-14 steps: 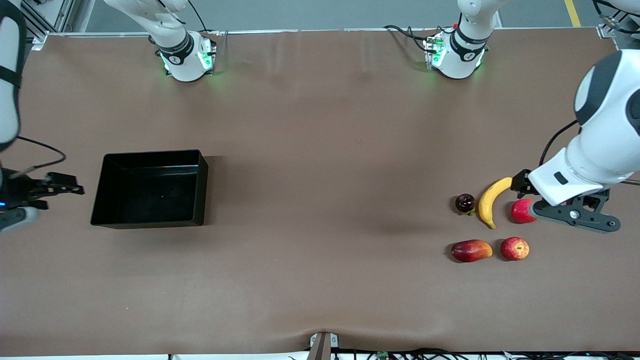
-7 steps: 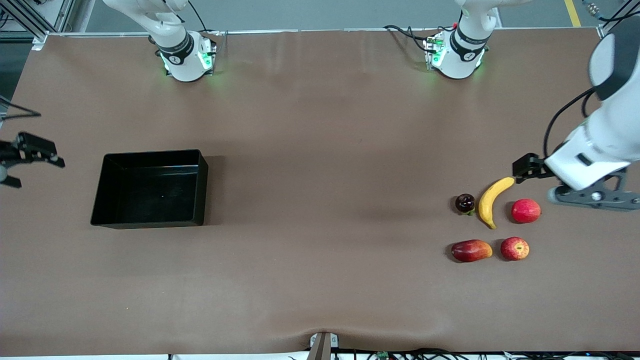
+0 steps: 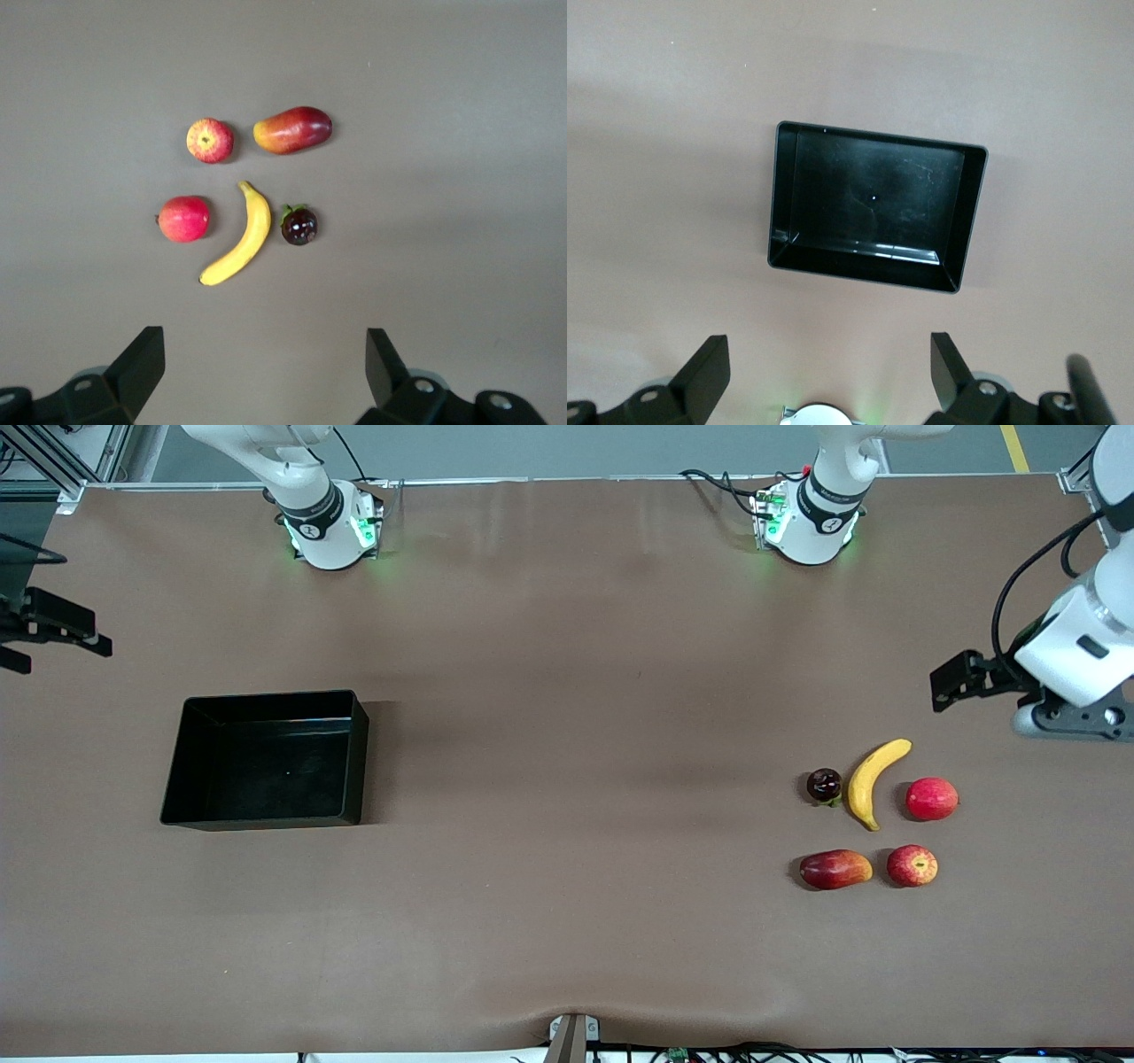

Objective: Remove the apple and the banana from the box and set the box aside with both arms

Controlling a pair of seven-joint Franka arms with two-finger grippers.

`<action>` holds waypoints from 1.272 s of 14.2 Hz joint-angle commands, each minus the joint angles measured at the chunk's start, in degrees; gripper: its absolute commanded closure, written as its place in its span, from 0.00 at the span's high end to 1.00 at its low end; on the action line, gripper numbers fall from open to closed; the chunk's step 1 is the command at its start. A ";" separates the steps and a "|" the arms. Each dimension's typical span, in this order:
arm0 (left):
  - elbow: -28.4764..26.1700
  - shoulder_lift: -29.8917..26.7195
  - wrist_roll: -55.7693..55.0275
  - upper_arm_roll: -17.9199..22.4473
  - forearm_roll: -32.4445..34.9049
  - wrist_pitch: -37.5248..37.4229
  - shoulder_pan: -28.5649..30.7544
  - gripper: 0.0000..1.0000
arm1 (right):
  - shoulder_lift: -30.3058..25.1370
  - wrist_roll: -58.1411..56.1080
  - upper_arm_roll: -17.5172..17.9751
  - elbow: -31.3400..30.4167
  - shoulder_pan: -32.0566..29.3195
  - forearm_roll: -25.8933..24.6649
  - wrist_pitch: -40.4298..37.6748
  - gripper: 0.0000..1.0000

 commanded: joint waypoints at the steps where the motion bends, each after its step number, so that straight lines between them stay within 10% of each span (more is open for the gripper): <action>1: -10.07 -7.93 0.63 2.30 -1.28 3.97 -1.90 1.00 | -6.40 1.17 -0.39 -7.84 2.23 -1.65 2.35 1.00; 10: -19.05 -16.73 -0.33 1.42 -1.28 3.90 -1.20 1.00 | -7.90 0.73 -0.30 -8.56 3.73 -2.36 4.09 1.00; 18: -15.20 -16.12 -4.91 0.01 -1.19 1.45 -0.85 1.00 | -8.78 1.25 -0.39 -8.55 1.72 -1.75 1.82 1.00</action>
